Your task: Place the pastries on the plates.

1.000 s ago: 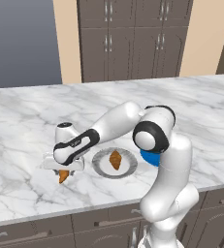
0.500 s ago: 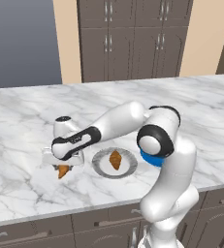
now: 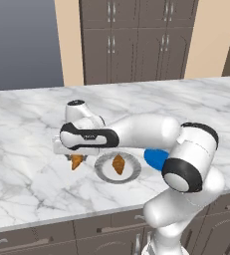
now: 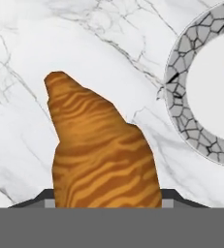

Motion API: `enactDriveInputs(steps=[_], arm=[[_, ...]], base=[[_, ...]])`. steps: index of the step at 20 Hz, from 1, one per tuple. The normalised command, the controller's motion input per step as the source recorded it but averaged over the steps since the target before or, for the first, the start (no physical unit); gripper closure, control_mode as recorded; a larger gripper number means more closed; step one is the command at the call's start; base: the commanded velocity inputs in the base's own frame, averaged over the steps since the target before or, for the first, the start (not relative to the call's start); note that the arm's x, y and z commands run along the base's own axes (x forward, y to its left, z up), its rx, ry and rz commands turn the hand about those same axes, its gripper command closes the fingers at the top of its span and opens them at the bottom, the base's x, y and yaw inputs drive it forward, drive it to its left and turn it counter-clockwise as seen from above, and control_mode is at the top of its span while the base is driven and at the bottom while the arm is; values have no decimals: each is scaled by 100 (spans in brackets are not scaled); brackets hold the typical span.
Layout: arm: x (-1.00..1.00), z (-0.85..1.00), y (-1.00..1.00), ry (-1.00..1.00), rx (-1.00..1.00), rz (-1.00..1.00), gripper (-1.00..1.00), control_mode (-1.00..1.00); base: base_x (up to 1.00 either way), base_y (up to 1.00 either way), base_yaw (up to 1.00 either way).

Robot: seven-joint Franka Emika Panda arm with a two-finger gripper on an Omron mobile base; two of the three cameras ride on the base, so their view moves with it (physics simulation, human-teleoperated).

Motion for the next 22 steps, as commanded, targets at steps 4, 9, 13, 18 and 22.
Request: enactDriveInputs(steps=[4, 9, 13, 18, 22], arm=[[10, 36, -100, 1, 0, 0, 100, -100], [10, 19, -100, 0, 0, 0, 100, -100], [0, 16, -100, 0, 0, 0, 100, -100], [0, 7, -100, 2, 0, 0, 100, -100], [0, 7, -100, 4, 0, 0, 100, -100]], base=[[0, 0, 0], [0, 0, 0], [0, 0, 0], [0, 0, 0], [0, 0, 0]])
